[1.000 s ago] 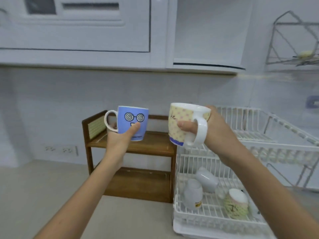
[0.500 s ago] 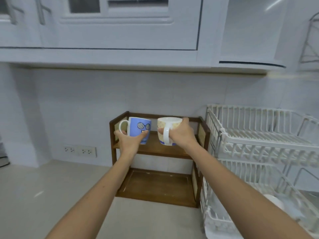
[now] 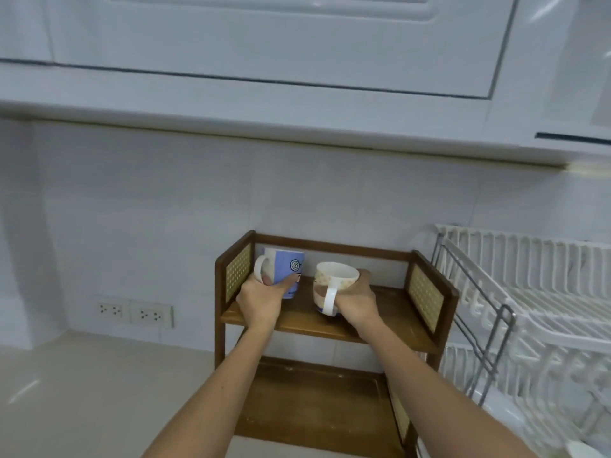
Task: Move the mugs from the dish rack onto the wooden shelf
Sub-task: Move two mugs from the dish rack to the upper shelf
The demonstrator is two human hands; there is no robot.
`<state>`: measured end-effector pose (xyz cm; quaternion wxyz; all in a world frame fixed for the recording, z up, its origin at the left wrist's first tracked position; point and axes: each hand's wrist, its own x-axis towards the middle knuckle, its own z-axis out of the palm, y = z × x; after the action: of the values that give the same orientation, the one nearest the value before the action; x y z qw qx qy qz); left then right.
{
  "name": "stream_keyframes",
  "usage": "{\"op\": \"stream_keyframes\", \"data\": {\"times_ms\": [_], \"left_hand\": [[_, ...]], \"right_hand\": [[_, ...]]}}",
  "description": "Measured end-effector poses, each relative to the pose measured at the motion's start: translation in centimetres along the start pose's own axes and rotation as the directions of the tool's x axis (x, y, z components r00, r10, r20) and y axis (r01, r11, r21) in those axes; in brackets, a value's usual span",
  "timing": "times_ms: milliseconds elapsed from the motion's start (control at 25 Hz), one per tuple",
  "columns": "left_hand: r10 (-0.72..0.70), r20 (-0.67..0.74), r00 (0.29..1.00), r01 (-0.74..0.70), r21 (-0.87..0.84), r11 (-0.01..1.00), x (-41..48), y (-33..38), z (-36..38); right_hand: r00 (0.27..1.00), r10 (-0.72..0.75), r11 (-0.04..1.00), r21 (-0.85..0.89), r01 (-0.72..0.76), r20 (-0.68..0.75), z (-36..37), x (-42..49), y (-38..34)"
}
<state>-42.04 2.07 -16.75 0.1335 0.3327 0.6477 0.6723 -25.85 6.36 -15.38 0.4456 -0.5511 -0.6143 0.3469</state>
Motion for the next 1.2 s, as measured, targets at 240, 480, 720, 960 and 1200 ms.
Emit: {"op": "stream_keyframes", "data": {"times_ms": [240, 480, 720, 960, 1200], "left_hand": [[0.062, 0.063, 0.996, -0.070, 0.128, 0.989, 1.6, -1.1, 0.1], [0.112, 0.112, 0.987, -0.140, 0.285, 0.948, 1.0, -1.7, -1.5], [0.133, 0.112, 0.985, -0.166, 0.372, 0.913, 0.3, -1.5, -1.7], [0.104, 0.149, 0.983, -0.146, 0.308, 0.940, -1.3, -0.3, -3.0], [0.355, 0.214, 0.910, -0.380, 0.085, 0.921, -13.5, -0.2, -3.2]], "right_hand": [[0.999, -0.030, 1.000, 0.002, 0.030, 0.018, 1.3, 2.3, 0.6], [0.993, -0.064, 0.998, 0.012, 0.064, 0.097, 0.8, 3.0, 1.1], [0.982, -0.070, 0.997, -0.021, 0.075, 0.173, 0.1, 3.2, 1.6], [0.978, -0.001, 0.996, -0.086, 0.019, 0.207, -2.0, 0.7, 1.0], [0.940, -0.324, 0.932, -0.136, 0.337, 0.104, -6.6, -11.2, 2.4]]}}
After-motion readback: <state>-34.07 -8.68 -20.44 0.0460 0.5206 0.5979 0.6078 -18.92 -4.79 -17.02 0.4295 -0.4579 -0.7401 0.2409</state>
